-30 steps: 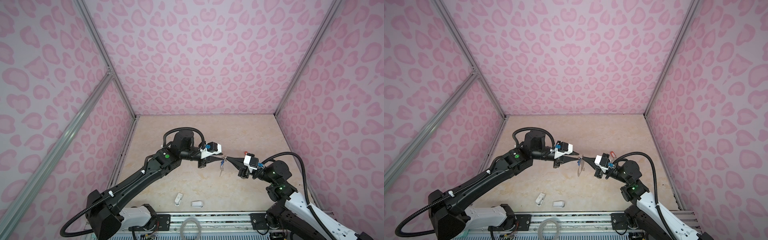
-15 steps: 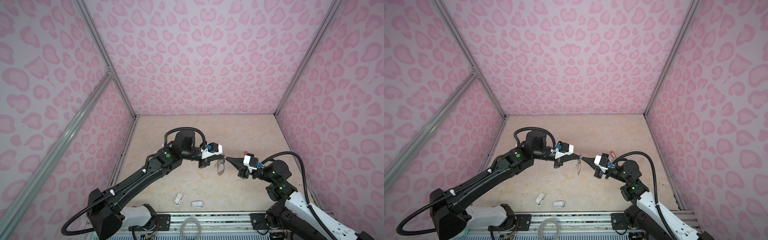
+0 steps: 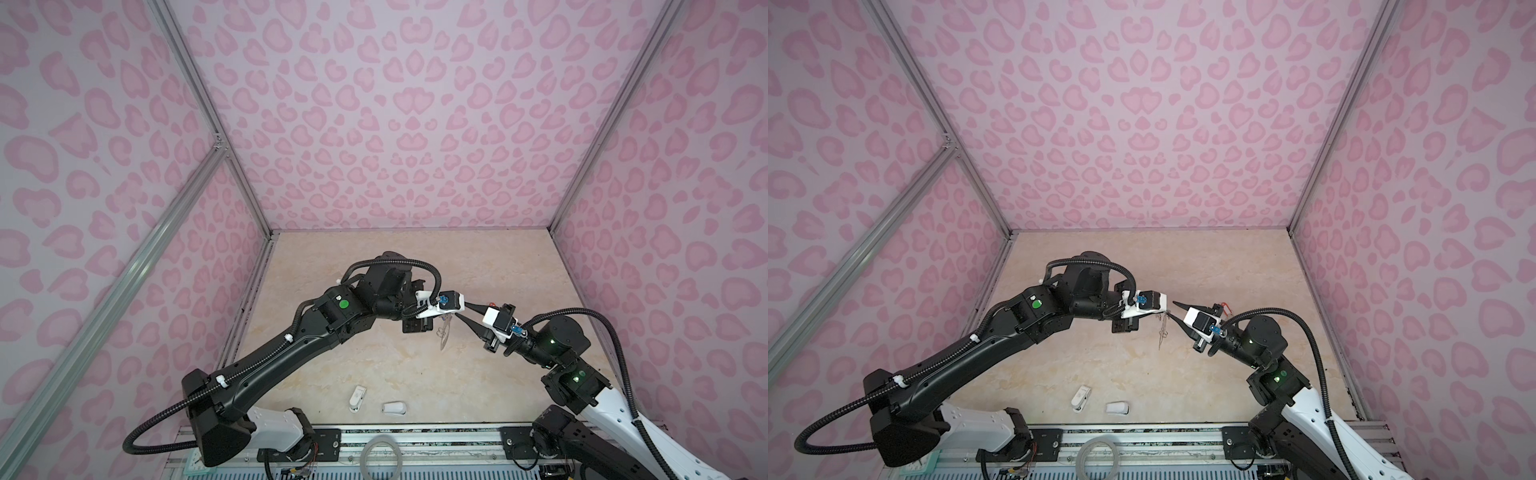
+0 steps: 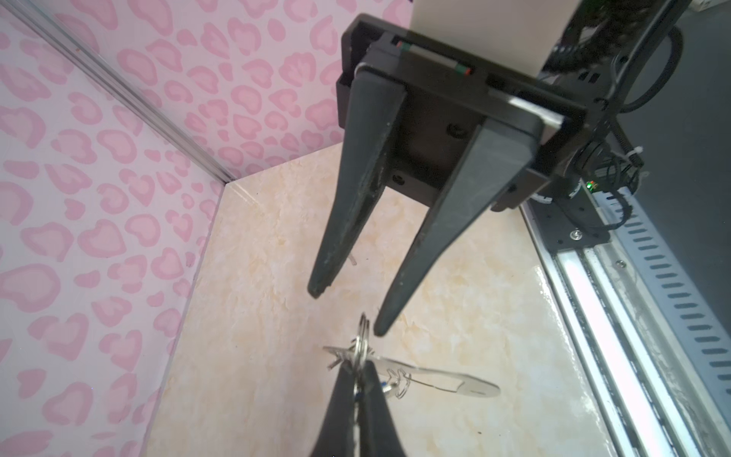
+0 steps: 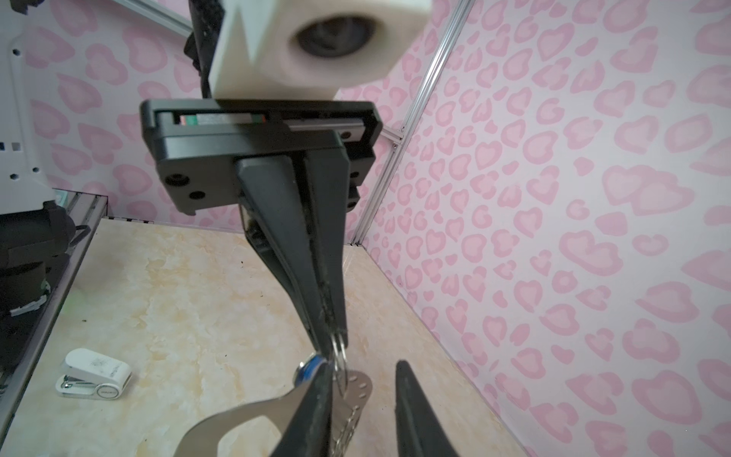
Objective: Put the keys on the keyring
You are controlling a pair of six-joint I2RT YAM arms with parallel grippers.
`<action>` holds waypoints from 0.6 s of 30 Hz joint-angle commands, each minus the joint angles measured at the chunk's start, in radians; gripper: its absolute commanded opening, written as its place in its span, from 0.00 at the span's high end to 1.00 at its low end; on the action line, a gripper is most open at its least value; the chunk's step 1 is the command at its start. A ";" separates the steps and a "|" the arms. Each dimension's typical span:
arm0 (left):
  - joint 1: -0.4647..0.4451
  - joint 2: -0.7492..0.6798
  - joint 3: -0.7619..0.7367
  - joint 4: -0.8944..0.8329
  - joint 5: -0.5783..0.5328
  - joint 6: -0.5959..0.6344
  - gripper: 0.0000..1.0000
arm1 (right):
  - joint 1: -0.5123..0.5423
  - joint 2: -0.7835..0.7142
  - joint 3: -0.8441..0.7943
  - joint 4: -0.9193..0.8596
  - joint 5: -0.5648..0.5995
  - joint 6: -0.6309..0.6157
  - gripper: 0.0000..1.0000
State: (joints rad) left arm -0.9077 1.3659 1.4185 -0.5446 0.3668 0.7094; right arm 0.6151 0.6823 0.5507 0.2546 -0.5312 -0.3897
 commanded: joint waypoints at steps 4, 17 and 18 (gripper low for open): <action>-0.022 0.029 0.062 -0.102 -0.108 0.059 0.97 | 0.028 0.034 0.014 -0.036 0.018 -0.040 0.74; -0.045 0.031 0.076 -0.139 -0.126 0.104 0.97 | 0.039 0.083 0.026 -0.026 0.042 -0.043 0.86; -0.045 0.031 0.076 -0.137 -0.125 0.105 0.97 | 0.040 0.086 0.027 -0.027 0.041 -0.044 0.88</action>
State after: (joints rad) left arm -0.9504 1.3968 1.4754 -0.6792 0.2264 0.7956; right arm 0.6525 0.7624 0.5705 0.2153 -0.5056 -0.4305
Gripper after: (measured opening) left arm 0.058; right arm 0.132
